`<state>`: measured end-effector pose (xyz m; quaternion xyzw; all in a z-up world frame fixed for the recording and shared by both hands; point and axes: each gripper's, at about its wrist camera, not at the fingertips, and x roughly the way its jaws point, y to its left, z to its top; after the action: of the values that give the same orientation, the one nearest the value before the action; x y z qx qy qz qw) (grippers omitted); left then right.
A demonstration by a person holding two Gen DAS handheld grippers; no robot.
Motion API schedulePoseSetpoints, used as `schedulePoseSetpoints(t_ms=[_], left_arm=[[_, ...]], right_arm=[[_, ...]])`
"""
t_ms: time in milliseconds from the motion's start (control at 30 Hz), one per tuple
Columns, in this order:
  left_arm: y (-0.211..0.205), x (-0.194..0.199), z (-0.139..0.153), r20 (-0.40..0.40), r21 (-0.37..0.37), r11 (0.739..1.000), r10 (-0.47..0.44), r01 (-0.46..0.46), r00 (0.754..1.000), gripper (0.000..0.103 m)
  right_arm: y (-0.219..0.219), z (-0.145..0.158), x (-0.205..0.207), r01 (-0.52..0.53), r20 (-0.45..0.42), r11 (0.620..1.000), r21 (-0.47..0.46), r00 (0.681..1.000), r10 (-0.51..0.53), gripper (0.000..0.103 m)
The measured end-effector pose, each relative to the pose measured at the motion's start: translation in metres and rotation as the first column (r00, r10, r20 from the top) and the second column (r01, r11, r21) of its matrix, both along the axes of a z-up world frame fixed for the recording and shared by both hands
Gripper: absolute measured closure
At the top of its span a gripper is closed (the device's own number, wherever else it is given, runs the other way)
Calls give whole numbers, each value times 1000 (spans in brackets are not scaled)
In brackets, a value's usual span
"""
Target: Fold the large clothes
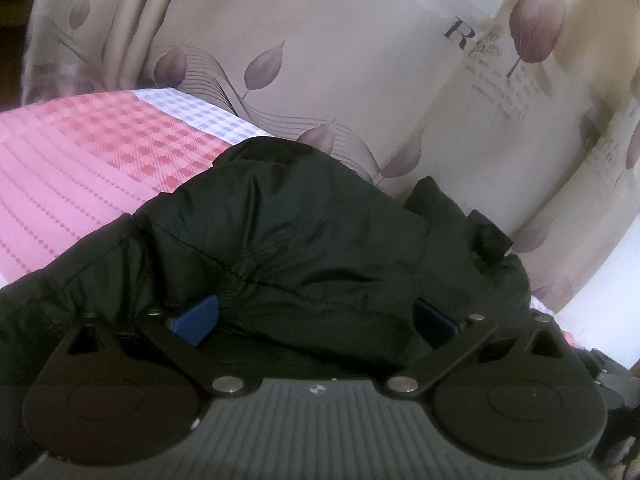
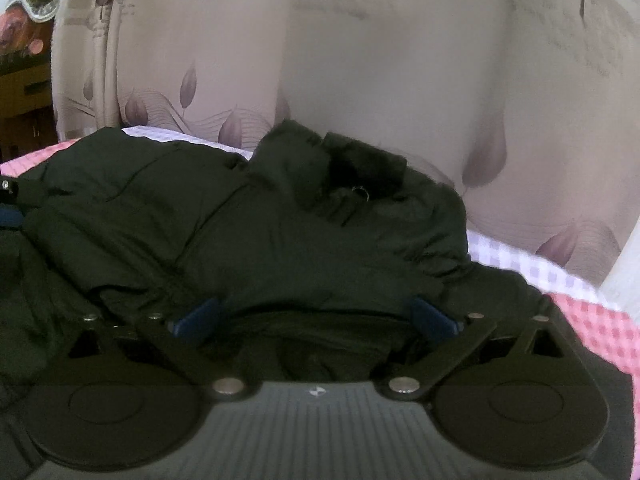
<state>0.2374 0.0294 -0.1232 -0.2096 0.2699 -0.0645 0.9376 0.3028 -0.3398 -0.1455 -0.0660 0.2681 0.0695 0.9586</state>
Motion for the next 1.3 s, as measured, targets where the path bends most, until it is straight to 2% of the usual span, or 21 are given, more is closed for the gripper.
schedulePoseSetpoints(t_ms=[200,367,467,533,600,633,700,800,900,967,1000,1100,1167,1200,1233,1300], left_arm=[[-4,1,0,-6,30,1000,3,-3,1000,0],[-4,1,0,-9,39,999,2,-2,1000,0],[-5,1,0,-10,48,999,5,-4,1000,0],[-4,1,0,-11,48,999,8,-8,1000,0],[-4,1,1,-15,53,999,10,-9,1000,0],[-5,1,1,-18,60,998,11,-10,1000,0],[-6,-2,4,-31,89,996,20,-17,999,0],[0,-25,14,-8,107,994,14,-13,1000,0],[20,-66,33,75,86,995,-57,51,996,0],[38,-93,47,101,116,987,-121,109,988,0],[44,-104,51,111,143,982,-137,121,984,0],[60,-138,63,132,242,965,-137,102,982,0],[66,-159,67,139,287,955,-122,78,983,0],[69,-166,68,139,295,953,-110,65,984,0],[73,-174,68,140,290,956,-95,51,986,0],[85,-190,66,136,242,970,-68,33,988,0]], right_arm=[[-24,-11,4,0,-58,997,72,998,5,0],[-27,-10,-4,38,-81,997,70,996,-33,0],[-40,-15,-7,67,-127,990,127,991,-51,0],[-45,-9,-21,92,-173,985,145,983,-66,0],[-34,6,-38,103,-214,987,124,974,-75,0],[-32,14,-53,114,-210,988,103,974,-90,0],[-32,32,-108,99,-126,991,94,988,-87,0],[-29,57,-223,76,17,983,170,997,-80,0],[-9,72,-331,67,114,966,250,989,-98,0],[-17,71,-397,78,120,960,269,986,-113,0],[-24,71,-422,94,96,957,275,987,-125,0],[-43,63,-484,152,30,947,282,986,-167,0],[-56,59,-523,225,32,942,248,970,-240,0],[-43,52,-535,246,47,939,239,963,-264,0],[-60,52,-552,267,74,934,237,954,-292,0],[-54,52,-555,291,90,920,261,942,-324,0]])
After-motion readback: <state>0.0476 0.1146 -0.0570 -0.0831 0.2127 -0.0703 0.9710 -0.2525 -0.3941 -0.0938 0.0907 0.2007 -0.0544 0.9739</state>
